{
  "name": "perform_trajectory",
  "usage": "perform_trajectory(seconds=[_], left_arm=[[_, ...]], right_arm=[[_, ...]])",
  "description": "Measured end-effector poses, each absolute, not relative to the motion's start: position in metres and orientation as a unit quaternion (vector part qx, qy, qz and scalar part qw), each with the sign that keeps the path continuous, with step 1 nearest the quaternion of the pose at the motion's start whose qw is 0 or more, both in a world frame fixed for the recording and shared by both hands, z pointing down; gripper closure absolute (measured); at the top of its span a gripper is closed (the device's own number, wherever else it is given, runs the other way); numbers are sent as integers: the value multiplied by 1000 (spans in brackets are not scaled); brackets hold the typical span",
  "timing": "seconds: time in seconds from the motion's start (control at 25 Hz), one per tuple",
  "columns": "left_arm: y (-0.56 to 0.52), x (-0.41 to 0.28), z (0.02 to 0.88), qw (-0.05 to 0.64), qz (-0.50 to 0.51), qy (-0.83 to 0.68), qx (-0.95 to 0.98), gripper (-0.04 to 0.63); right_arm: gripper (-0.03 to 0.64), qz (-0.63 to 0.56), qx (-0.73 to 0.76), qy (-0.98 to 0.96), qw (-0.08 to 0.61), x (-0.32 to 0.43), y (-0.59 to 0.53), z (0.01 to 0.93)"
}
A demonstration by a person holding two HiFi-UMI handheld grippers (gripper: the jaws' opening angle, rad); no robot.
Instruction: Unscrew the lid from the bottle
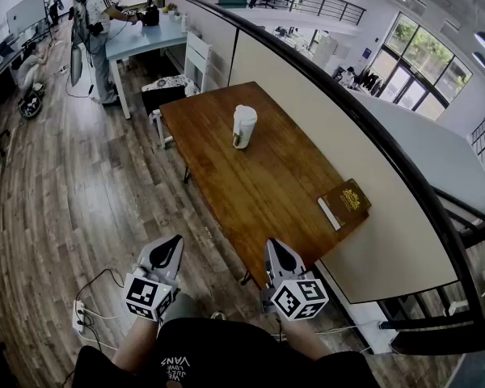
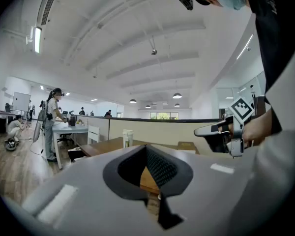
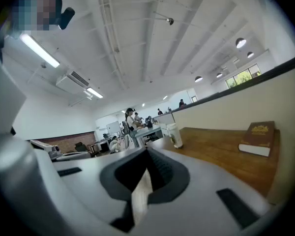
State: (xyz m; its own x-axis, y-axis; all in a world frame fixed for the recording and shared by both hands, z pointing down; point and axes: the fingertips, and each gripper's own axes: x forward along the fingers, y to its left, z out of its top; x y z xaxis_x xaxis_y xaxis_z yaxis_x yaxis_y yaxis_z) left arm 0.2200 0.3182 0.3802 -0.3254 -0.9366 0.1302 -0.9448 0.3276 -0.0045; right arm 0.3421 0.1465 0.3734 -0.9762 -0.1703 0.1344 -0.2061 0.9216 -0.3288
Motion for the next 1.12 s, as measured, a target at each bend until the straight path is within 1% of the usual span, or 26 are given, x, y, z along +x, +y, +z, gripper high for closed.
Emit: perform_trajectory(seconds=[0.12,0.16,0.2,0.24,0.28,0.32,0.44,0.64,0.92,1.12], left_arm=[[306,223,379,50,17,-796,603,584],[302,223,380,53,10,-790,610,575],[297,221,381,57,3,-786,616,487],[293,217,381,60,-4,-783,619,370],[290,212,382,63,-7,-781,621,342],[288,206,384,63,-7,-780,623,342],[285,184,392,69,-2,-770,634,342],[285,133,399,79,7,-742,665,342],[285,42,395,82,18,-707,703,342],[284,2,401,88,32,-677,730,342]], right_arm=[[604,173,82,-981,38,334,144,370],[589,170,82,-981,38,331,143,371],[545,166,86,-981,40,327,141,372],[481,165,91,-981,43,323,139,373],[451,165,96,-981,44,318,136,375],[451,167,102,-980,44,312,134,375],[419,173,117,-977,38,292,130,376],[402,184,151,-970,37,246,133,378],[402,190,217,-957,27,185,144,375],[402,198,268,-943,11,163,147,375]])
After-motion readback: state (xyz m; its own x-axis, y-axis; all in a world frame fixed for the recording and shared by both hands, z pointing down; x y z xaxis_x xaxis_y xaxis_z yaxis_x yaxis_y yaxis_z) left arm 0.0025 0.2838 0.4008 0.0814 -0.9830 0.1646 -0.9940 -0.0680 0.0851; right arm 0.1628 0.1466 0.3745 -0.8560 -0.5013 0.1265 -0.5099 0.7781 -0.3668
